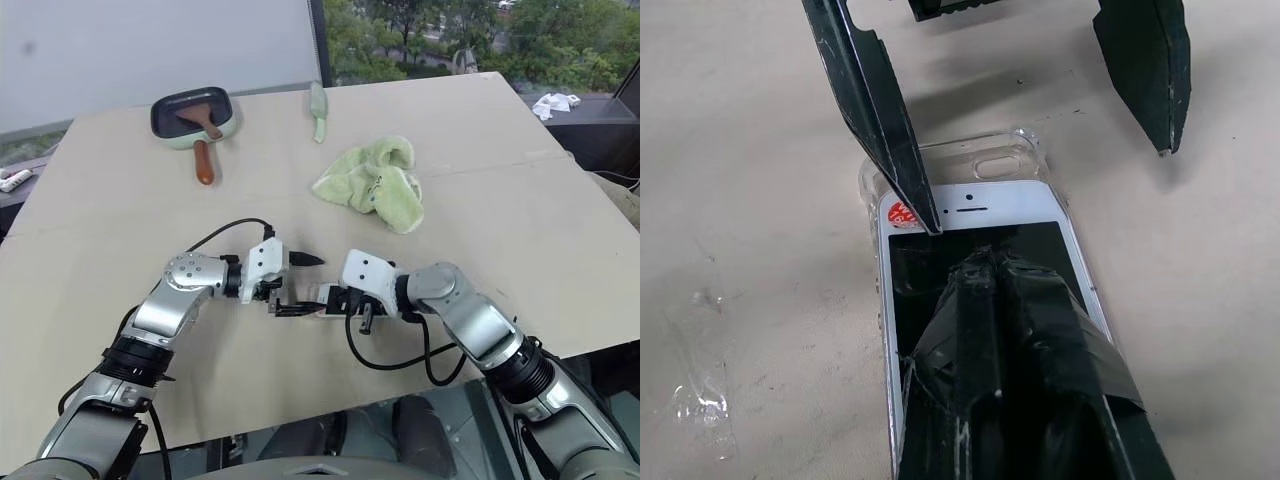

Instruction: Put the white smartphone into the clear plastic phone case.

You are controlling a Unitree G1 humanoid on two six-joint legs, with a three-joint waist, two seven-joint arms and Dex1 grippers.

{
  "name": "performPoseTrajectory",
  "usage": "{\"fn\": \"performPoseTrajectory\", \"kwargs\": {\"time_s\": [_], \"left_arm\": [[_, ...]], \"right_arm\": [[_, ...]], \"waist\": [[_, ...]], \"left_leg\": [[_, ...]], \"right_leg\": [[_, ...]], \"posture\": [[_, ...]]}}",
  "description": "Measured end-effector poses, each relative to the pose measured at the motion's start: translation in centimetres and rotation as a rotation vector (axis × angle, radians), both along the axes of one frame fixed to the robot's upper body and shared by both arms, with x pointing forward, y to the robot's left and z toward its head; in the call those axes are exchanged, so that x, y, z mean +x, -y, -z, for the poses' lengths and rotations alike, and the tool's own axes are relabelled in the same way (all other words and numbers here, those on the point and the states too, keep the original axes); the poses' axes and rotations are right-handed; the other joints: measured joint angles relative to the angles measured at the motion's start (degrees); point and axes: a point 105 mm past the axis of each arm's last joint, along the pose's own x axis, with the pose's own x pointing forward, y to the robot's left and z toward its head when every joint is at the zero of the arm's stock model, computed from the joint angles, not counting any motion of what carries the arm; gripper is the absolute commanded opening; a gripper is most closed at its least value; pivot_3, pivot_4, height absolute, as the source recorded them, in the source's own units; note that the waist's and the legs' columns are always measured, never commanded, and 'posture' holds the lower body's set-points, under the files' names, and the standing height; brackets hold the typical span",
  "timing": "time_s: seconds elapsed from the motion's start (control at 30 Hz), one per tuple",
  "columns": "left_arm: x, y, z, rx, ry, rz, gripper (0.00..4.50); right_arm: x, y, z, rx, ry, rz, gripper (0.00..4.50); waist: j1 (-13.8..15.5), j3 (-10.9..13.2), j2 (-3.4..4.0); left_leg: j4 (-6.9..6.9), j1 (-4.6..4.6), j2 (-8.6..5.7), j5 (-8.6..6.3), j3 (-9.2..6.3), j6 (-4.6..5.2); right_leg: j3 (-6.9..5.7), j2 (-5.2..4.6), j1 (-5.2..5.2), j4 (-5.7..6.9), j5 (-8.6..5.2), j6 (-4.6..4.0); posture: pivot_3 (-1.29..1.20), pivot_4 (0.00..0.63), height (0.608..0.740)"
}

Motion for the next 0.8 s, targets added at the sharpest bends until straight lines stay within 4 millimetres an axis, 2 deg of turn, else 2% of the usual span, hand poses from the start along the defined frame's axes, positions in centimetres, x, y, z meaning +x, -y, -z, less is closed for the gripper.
{"fn": "performPoseTrajectory", "kwargs": {"time_s": [0.33,0.37,0.4,0.47,0.5,0.53,0.6,0.8], "left_arm": [[-0.1,0.2,0.1,-0.029,-0.029,-0.015,4.5],[-0.2,0.4,-0.2,-0.075,-0.043,-0.021,3.82],[-0.2,0.5,-0.3,-0.082,-0.043,-0.019,3.6],[-0.5,0.9,-0.9,-0.111,-0.045,-0.002,2.8],[-0.8,1.1,-1.3,-0.133,-0.056,0.013,3.32],[-1.0,1.3,-1.5,-0.145,-0.062,0.028,3.49],[-1.5,1.6,-1.9,-0.165,-0.083,0.053,4.41],[-1.7,1.5,-1.6,-0.147,-0.101,0.057,4.46]], "right_arm": [[0.1,0.0,0.0,-0.026,0.02,-0.01,0.14],[0.1,0.0,0.0,-0.027,0.02,-0.011,0.0],[0.1,0.0,0.0,-0.028,0.02,-0.011,0.0],[0.1,-0.1,0.0,-0.028,0.019,-0.012,0.0],[0.1,-0.1,0.0,-0.028,0.019,-0.012,0.0],[0.1,-0.1,0.0,-0.028,0.018,-0.012,0.0],[0.1,-0.1,0.0,-0.027,0.018,-0.012,0.0],[0.2,-0.1,0.0,-0.027,0.017,-0.012,0.0]], "waist": [[0.03,-0.25,0.05],[0.01,-0.25,0.05],[0.03,-0.25,0.05],[0.03,-0.25,0.05],[0.02,-0.25,0.05],[0.01,-0.25,0.05],[0.0,-0.25,0.05],[0.02,-0.25,0.05]], "left_leg": [[0.0,0.04,0.0,0.0,0.0,0.0],[0.0,0.03,0.0,0.0,-0.01,0.0],[0.0,0.03,0.0,0.0,-0.02,0.0],[0.0,0.03,0.0,0.0,-0.02,0.0],[0.0,0.03,0.0,0.0,-0.02,0.0],[0.0,0.03,0.0,0.0,-0.02,0.0],[0.0,0.03,0.0,0.0,-0.02,0.0],[-0.01,0.04,0.0,0.0,-0.01,0.0]], "right_leg": [[0.01,0.0,0.04,0.0,0.0,0.0],[0.0,0.0,0.03,0.0,0.0,0.0],[0.0,0.0,0.03,0.0,0.0,0.0],[0.02,-0.01,0.03,0.0,0.0,0.0],[0.03,-0.01,0.03,0.0,0.0,0.0],[0.03,-0.01,0.03,0.0,0.0,0.0],[0.03,0.0,0.03,0.0,0.0,0.0],[0.02,0.0,0.03,-0.01,0.0,0.0]], "posture": [[0.0,0.15,0.74],[0.0,0.15,0.74],[0.0,0.15,0.74],[0.0,0.15,0.74],[0.0,0.15,0.74],[0.0,0.15,0.74],[0.0,0.15,0.74],[0.0,0.15,0.74]]}}
